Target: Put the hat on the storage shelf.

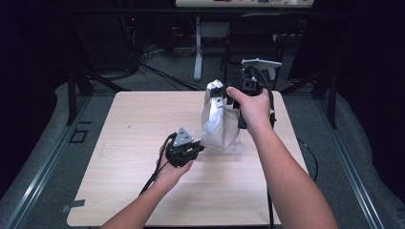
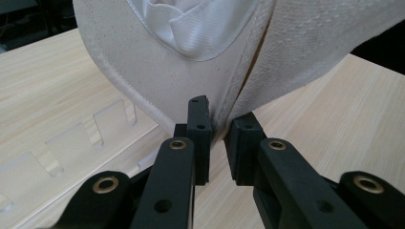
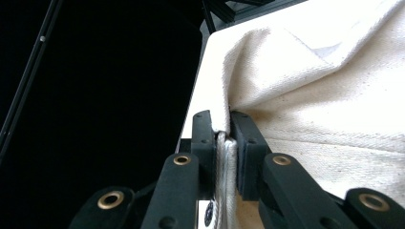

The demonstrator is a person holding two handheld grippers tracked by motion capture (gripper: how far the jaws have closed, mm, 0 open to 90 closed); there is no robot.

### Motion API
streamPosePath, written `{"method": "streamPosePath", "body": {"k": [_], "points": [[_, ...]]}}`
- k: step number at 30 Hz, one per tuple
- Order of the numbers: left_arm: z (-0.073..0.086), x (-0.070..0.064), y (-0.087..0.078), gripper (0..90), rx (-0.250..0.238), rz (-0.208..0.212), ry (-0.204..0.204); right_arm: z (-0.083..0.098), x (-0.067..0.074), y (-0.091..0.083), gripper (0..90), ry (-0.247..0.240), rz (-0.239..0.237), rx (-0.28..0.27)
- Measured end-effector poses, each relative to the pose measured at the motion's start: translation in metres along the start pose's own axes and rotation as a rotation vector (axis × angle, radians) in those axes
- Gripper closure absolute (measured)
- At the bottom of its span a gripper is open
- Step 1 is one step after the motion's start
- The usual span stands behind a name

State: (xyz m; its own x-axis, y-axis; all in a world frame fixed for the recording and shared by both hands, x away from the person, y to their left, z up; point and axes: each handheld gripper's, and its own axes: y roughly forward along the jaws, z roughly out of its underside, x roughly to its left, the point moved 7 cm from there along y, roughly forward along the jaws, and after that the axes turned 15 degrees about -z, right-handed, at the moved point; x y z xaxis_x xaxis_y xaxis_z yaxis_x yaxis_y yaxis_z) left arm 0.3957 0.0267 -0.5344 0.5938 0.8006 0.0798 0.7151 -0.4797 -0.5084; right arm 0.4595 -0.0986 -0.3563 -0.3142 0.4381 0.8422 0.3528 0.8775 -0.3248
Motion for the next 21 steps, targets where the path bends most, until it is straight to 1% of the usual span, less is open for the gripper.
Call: {"method": "streamPosePath", "body": {"k": [3,5,7,9,11,13,15,17,18,21], "points": [[0.001,0.002,0.002,81.6,-0.005,0.008,-0.008,0.0,-0.003,0.001,81.2,0.005,-0.001,-0.001],[0.002,0.002,0.004,81.6,-0.005,0.011,-0.004,0.0,-0.005,0.003,81.2,0.008,-0.005,-0.001],[0.003,0.004,0.005,81.7,-0.008,0.016,-0.017,0.001,-0.006,0.006,81.2,0.013,-0.008,-0.004],[0.004,0.005,0.005,81.7,-0.006,0.015,-0.032,0.002,-0.006,0.009,81.2,0.009,-0.01,0.008],[0.007,0.007,0.004,81.9,0.01,0.0,-0.033,0.004,-0.005,0.013,81.2,0.008,-0.009,0.015],[0.01,0.009,0.003,82.4,0.014,-0.007,-0.058,0.005,-0.005,0.016,81.2,0.004,-0.012,0.023],[0.013,0.009,0.002,82.9,0.018,-0.019,-0.071,0.007,-0.004,0.019,81.1,0.004,-0.018,0.029],[0.016,0.008,0.001,83.3,0.019,-0.039,-0.086,0.008,-0.005,0.021,81.1,0.005,-0.02,0.032],[0.017,0.008,0.001,83.6,0.017,-0.048,-0.101,0.008,-0.005,0.021,81.1,0.007,-0.021,0.032],[0.019,0.007,0.001,84.1,0.021,-0.08,-0.115,0.01,-0.008,0.023,81.1,0.01,-0.019,0.038]]}}
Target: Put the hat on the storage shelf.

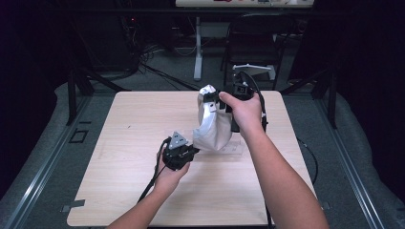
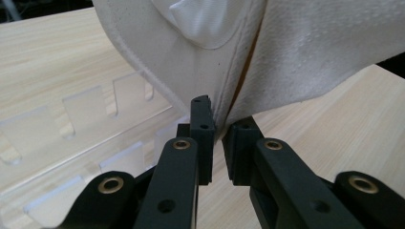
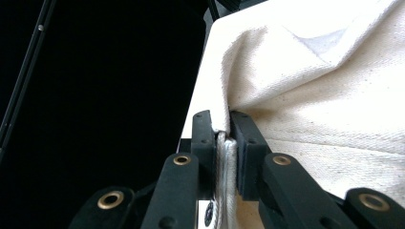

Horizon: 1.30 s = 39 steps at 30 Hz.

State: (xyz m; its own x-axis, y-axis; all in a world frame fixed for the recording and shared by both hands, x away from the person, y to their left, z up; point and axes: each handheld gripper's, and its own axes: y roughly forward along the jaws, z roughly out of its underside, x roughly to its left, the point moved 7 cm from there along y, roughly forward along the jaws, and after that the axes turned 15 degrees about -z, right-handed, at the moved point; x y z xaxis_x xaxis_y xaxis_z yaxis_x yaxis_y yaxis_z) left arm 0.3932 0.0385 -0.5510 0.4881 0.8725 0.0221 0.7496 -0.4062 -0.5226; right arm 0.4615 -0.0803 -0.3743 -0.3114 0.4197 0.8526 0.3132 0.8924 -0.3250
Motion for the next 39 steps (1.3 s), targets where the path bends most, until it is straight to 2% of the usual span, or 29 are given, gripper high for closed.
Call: {"method": "streamPosePath", "body": {"k": [6,12,17,19,21,24,27,29,33,37,39], "points": [[0.003,-0.003,0.002,84.7,0.037,-0.026,0.008,0.002,-0.004,0.001,81.1,0.004,0.006,0.007],[0.006,-0.003,0.004,85.0,0.064,-0.029,0.022,0.003,-0.01,0.0,81.1,0.01,0.015,0.01],[0.012,-0.001,0.008,85.0,0.111,-0.033,0.058,0.005,-0.018,-0.001,81.1,0.015,0.032,0.012],[0.016,0.0,0.012,85.0,0.135,-0.03,0.051,0.006,-0.023,0.0,81.1,0.022,0.045,0.014],[0.019,-0.001,0.013,84.9,0.132,-0.028,0.037,0.008,-0.028,0.002,81.1,0.029,0.056,0.017],[0.019,-0.001,0.012,84.7,0.129,-0.032,0.037,0.009,-0.032,0.003,81.1,0.037,0.048,0.017],[0.018,0.001,0.011,81.7,0.125,-0.022,0.01,0.008,-0.033,0.001,81.1,0.037,0.05,0.014],[0.017,0.001,0.007,74.8,0.103,-0.019,-0.005,0.008,-0.033,0.001,81.0,0.036,0.052,0.012],[0.02,-0.002,-0.011,65.3,0.066,-0.001,0.005,0.009,-0.035,0.0,81.0,0.037,0.055,0.009],[0.031,0.003,-0.033,61.5,0.051,-0.014,0.028,0.01,-0.036,-0.002,81.0,0.031,0.063,0.012],[0.036,0.01,-0.043,60.4,0.06,-0.015,0.015,0.01,-0.036,-0.003,81.0,0.031,0.067,0.009]]}}
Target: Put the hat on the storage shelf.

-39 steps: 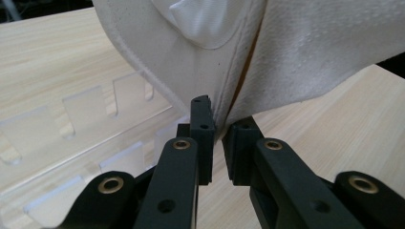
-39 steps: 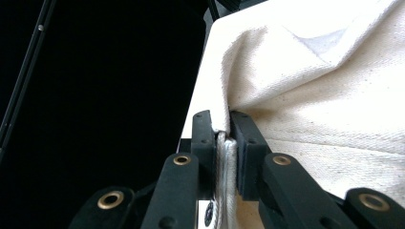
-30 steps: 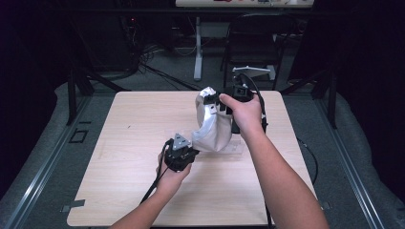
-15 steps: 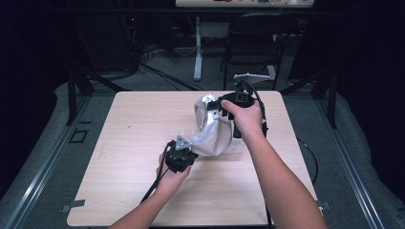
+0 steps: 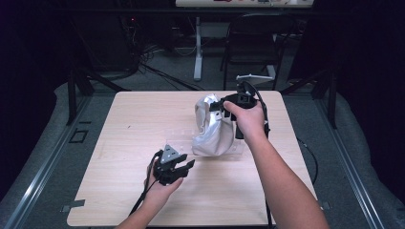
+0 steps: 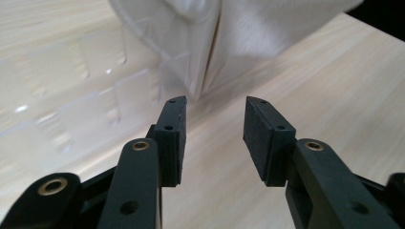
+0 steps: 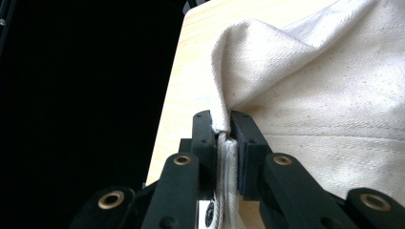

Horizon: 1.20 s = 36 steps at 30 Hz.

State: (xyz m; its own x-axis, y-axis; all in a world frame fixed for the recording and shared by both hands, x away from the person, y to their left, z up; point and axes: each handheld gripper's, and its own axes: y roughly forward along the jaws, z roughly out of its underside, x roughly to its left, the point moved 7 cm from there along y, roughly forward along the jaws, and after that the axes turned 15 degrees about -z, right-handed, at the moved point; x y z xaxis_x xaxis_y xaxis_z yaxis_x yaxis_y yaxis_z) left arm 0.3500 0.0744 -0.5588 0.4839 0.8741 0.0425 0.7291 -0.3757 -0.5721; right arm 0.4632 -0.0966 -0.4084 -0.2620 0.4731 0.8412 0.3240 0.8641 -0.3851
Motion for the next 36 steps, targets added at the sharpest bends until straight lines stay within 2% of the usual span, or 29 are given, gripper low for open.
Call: {"method": "streamPosePath", "body": {"k": [4,7,9,11,13,15,20,23,36], "points": [[0.012,0.019,-0.013,58.3,0.004,-0.017,-0.009,0.001,0.001,0.0,80.9,-0.002,0.007,0.0],[0.022,0.036,-0.014,58.3,0.012,-0.045,-0.017,0.0,0.001,0.001,80.9,-0.011,0.022,-0.001],[0.024,0.047,-0.011,58.3,0.024,-0.055,-0.051,0.0,0.001,0.001,80.9,-0.012,0.03,-0.005],[0.024,0.053,-0.009,58.3,0.024,-0.042,-0.092,0.0,0.001,0.001,80.8,-0.015,0.038,-0.003],[0.026,0.057,-0.007,58.1,0.026,-0.052,-0.094,0.0,0.001,0.002,80.8,-0.02,0.042,-0.003],[0.027,0.059,-0.005,57.8,0.032,-0.057,-0.105,0.0,0.0,0.002,80.8,-0.022,0.045,-0.004],[0.028,0.061,-0.003,57.3,0.033,-0.074,-0.086,0.001,-0.002,0.001,80.7,-0.025,0.045,-0.007],[0.029,0.061,-0.001,56.7,0.036,-0.081,-0.092,0.004,-0.005,0.001,80.6,-0.025,0.043,-0.006],[0.032,0.059,0.001,55.0,0.043,-0.075,-0.078,0.004,-0.012,-0.003,77.4,-0.026,0.053,-0.016]]}}
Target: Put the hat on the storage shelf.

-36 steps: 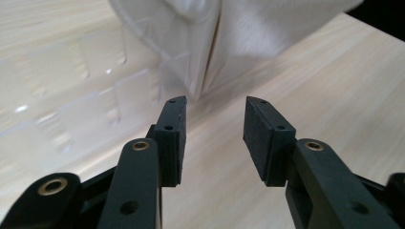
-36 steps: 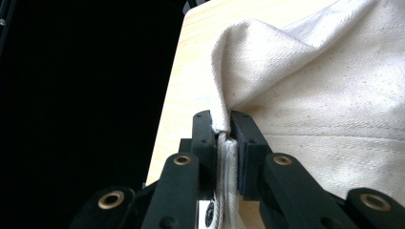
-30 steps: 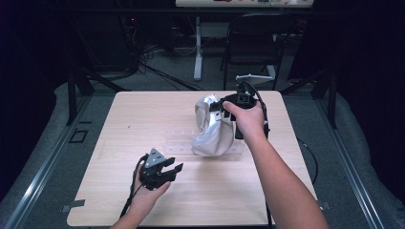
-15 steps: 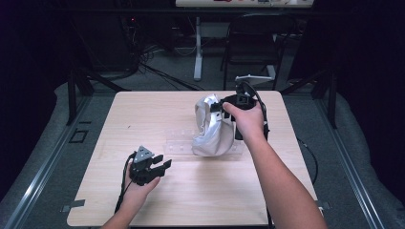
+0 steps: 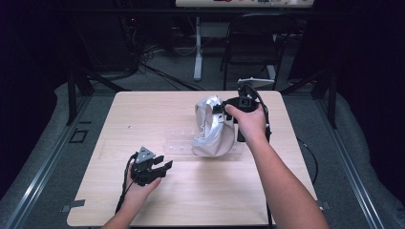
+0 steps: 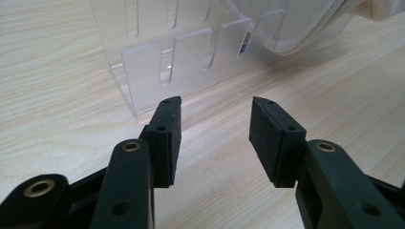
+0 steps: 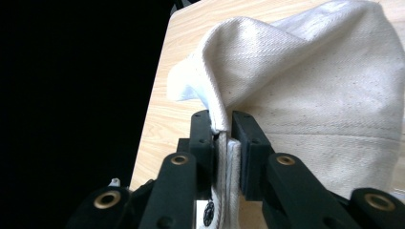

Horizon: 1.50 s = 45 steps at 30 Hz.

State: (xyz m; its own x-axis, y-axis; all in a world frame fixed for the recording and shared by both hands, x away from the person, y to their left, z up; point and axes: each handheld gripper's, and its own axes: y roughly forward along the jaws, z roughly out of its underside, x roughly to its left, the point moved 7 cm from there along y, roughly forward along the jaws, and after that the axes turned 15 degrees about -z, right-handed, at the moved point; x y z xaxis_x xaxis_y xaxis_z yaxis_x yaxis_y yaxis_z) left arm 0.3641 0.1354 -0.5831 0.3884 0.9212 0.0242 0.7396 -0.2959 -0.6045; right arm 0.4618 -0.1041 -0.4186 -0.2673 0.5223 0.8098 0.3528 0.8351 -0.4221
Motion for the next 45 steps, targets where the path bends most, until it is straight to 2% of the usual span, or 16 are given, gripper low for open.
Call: {"method": "streamPosePath", "body": {"k": [7,13,18,23,31,39,45], "points": [[0.0,0.001,0.0,54.3,0.001,-0.004,-0.008,0.003,0.003,-0.005,73.0,-0.032,0.001,-0.002],[0.0,0.001,0.0,54.1,-0.001,-0.005,-0.011,0.0,0.003,-0.012,65.6,-0.054,-0.008,-0.025],[0.0,0.002,0.001,53.8,-0.002,-0.008,-0.008,0.0,0.003,-0.017,61.7,-0.048,-0.026,-0.033],[0.0,0.003,0.001,53.5,0.003,-0.014,-0.014,0.002,0.005,-0.022,60.3,-0.056,-0.037,-0.026],[0.0,0.006,0.001,53.2,0.002,-0.018,-0.022,0.003,0.005,-0.029,58.3,-0.066,-0.055,-0.049],[-0.001,0.008,0.001,53.1,-0.004,-0.023,-0.03,0.004,0.003,-0.033,57.7,-0.078,-0.051,-0.059],[0.0,0.009,0.0,53.0,-0.002,-0.025,-0.031,0.005,0.006,-0.038,57.2,-0.085,-0.068,-0.062]]}}
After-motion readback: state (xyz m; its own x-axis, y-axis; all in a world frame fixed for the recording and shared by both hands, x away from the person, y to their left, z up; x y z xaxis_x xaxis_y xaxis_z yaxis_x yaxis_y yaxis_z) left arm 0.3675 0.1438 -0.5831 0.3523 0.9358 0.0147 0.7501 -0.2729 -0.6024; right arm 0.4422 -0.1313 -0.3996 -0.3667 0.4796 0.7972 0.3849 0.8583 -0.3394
